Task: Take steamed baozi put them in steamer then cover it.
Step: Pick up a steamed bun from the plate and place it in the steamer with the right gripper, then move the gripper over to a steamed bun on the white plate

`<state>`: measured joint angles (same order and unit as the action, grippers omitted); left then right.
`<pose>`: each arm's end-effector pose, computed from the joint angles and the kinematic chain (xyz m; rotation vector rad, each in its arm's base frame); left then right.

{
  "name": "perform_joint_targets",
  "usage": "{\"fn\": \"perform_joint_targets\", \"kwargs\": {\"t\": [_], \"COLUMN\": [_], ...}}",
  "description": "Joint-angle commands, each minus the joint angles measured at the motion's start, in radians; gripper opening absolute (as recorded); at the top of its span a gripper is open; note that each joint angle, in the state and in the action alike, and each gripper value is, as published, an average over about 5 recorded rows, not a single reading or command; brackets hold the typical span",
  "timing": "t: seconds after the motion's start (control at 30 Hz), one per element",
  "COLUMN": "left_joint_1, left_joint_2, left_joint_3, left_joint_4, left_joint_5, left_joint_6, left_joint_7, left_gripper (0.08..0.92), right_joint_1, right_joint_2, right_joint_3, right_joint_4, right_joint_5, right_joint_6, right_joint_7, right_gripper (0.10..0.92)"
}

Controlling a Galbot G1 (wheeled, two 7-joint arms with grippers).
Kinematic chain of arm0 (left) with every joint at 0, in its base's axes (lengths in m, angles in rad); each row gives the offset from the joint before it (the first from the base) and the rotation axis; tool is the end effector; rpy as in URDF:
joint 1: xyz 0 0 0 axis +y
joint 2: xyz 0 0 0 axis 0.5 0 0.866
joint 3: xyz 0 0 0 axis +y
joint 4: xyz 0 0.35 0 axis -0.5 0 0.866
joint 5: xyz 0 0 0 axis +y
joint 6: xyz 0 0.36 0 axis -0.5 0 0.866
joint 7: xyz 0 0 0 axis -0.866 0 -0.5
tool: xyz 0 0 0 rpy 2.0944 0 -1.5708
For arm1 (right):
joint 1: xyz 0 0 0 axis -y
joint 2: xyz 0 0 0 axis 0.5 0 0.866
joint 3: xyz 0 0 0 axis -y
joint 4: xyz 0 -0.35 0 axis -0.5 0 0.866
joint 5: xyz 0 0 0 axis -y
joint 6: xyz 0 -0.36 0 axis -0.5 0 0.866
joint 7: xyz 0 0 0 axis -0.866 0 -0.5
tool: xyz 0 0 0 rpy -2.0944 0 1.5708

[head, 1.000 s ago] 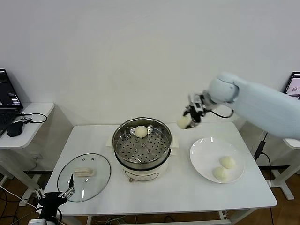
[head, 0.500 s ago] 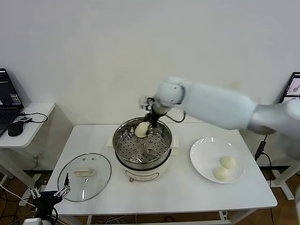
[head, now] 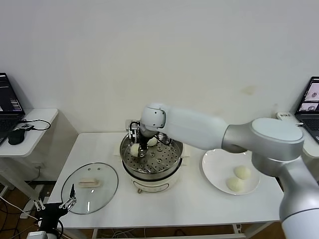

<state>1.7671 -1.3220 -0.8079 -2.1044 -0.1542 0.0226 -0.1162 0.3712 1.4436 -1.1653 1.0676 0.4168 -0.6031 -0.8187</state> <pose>0.1312 0.1254 -0.3017 0.3179 -2.9554 -0.3298 0.5470 0.2442 -0.1216 1.4507 -1.5427 1.4028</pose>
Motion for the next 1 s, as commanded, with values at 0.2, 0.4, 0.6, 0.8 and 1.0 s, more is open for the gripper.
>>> {"fn": "perform_joint_targets", "kwargs": {"t": [0.2, 0.4, 0.6, 0.8, 1.0], "left_joint_1": [-0.008, -0.016, -0.017, -0.020, -0.025], "left_joint_2": [0.007, 0.017, 0.022, 0.025, 0.022], "left_joint_3": [-0.001, -0.001, 0.001, 0.020, 0.035], "left_joint_4": [0.001, 0.003, 0.004, 0.015, 0.025], "left_joint_5": [-0.001, -0.003, -0.009, 0.000, 0.011], "left_joint_6": [0.001, 0.001, 0.001, 0.000, 0.000], "left_joint_7": [0.000, 0.001, 0.003, 0.003, 0.003], "left_gripper": [0.823, 0.823, 0.823, 0.823, 0.823], "right_joint_1": [0.215, 0.360, 0.337, 0.116, -0.155], "right_joint_2": [-0.155, -0.416, -0.726, -0.968, -1.051], "right_joint_3": [-0.014, -0.075, -0.124, 0.008, 0.206], "right_joint_4": [0.118, 0.318, 0.508, 0.565, 0.555], "right_joint_5": [-0.052, -0.051, -0.186, -0.316, -0.458], "right_joint_6": [0.111, 0.188, 0.272, 0.310, 0.339], "right_joint_7": [-0.207, -0.322, -0.389, -0.386, -0.369], "right_gripper": [0.815, 0.823, 0.823, 0.823, 0.823]}}
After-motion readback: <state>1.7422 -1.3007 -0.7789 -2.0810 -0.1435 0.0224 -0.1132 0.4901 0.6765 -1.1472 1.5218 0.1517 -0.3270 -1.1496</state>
